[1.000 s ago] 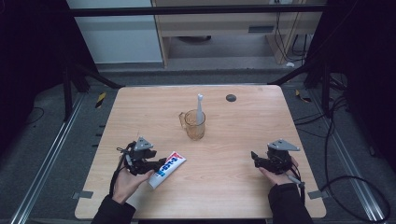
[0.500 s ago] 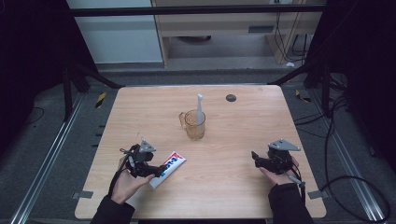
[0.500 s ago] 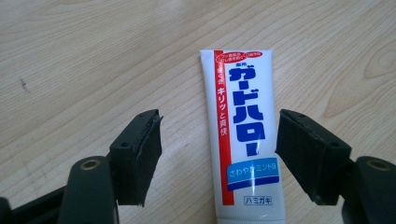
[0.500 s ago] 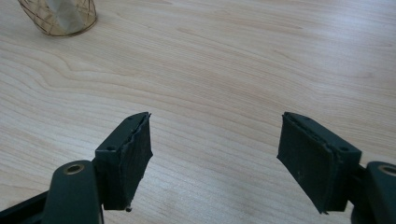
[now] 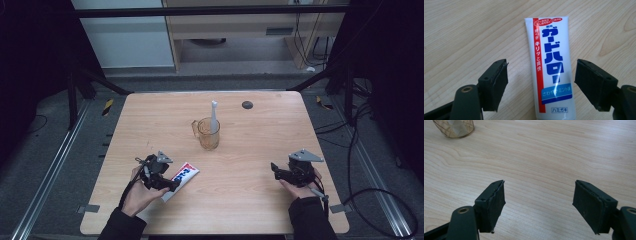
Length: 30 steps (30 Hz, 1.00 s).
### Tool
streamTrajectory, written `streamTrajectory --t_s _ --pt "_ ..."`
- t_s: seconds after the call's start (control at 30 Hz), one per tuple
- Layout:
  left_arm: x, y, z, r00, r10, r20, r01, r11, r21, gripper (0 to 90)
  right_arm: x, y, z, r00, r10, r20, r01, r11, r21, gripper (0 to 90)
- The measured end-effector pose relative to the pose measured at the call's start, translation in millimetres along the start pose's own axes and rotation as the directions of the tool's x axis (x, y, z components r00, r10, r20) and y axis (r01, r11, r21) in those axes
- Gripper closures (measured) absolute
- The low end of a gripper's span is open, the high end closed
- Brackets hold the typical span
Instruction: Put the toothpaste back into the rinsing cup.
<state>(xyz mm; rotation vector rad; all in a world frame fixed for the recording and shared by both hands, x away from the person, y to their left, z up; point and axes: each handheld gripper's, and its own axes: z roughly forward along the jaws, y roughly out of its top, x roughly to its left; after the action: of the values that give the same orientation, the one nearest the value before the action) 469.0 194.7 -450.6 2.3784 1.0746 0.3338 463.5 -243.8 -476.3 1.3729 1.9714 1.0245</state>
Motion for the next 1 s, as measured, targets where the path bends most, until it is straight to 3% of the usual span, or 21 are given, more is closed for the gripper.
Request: streamTrajectory --t_s 0.37,1.0 --pt "-1.3 4.1 9.1 0.9999 0.013 0.001 -0.013 0.9977 0.066 26.3 5.9 4.1 2.3 0.9999 -0.013 -0.007 0.013 1.0 0.009 25.2" --pt "-3.9 8.3 24.5 0.9993 0.017 0.034 -0.022 0.9905 0.135 33.4 4.3 4.4 3.2 0.9999 -0.013 -0.001 0.013 1.0 0.009 25.1"
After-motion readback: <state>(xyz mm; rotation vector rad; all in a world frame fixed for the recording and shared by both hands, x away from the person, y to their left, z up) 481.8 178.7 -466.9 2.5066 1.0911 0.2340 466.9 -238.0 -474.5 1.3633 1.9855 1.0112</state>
